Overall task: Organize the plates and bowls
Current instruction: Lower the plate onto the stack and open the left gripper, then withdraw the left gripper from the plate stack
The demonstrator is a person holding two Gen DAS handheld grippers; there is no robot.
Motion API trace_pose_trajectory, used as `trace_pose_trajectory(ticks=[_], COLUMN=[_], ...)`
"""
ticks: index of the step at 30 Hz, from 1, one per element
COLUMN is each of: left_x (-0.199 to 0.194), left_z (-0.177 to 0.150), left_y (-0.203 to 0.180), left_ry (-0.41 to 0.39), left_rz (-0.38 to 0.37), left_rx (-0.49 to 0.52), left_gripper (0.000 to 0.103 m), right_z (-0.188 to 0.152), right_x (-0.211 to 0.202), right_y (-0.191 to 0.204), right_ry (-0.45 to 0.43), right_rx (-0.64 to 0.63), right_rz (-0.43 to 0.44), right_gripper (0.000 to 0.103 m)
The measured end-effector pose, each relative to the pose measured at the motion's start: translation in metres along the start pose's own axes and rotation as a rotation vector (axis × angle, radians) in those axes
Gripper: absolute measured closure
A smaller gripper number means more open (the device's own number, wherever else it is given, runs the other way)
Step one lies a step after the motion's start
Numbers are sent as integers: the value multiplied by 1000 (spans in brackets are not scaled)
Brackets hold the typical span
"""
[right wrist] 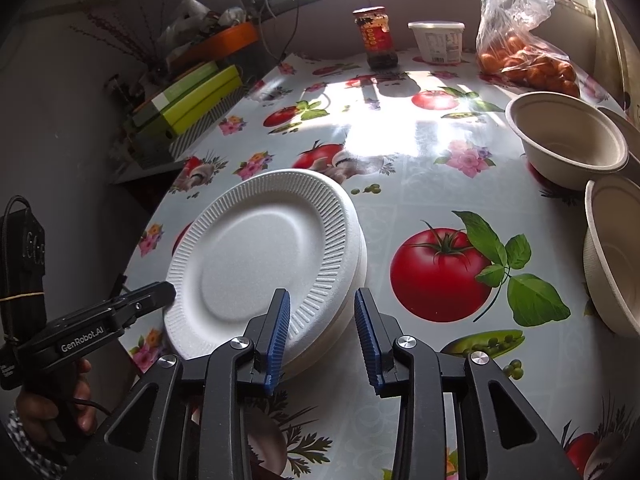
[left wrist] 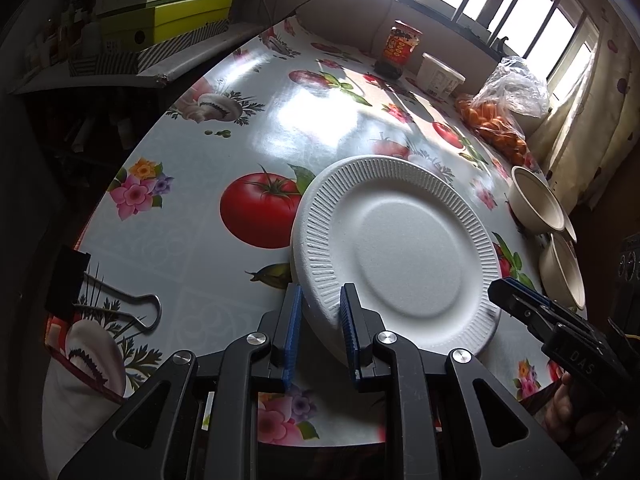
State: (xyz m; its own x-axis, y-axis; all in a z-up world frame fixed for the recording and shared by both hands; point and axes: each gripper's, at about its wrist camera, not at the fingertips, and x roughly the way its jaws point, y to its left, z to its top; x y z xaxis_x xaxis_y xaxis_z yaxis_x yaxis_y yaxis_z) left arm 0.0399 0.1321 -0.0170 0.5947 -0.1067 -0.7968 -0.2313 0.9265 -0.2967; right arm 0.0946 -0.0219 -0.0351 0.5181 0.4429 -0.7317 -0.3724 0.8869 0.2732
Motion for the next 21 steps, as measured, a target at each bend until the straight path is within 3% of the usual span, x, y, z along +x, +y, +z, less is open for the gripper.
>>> trace_pose_trajectory(ticks=[6,13,21], left_x=[0,-2,-6], left_z=[1,3,5], left_y=[-1,-1,-5], left_ry=[-3,-13,-28], left_rz=[10,34,48], left_rx=[15,30,51], left_gripper=[80,61,60], right_z=[0,2,3], right_x=[0,-1,-5], right_y=[0,-3,-4], right_ry=[0,-9,-26], right_rx=[2,13,29], right_rz=[-1,-4,-11], right_gripper=[66,61,58])
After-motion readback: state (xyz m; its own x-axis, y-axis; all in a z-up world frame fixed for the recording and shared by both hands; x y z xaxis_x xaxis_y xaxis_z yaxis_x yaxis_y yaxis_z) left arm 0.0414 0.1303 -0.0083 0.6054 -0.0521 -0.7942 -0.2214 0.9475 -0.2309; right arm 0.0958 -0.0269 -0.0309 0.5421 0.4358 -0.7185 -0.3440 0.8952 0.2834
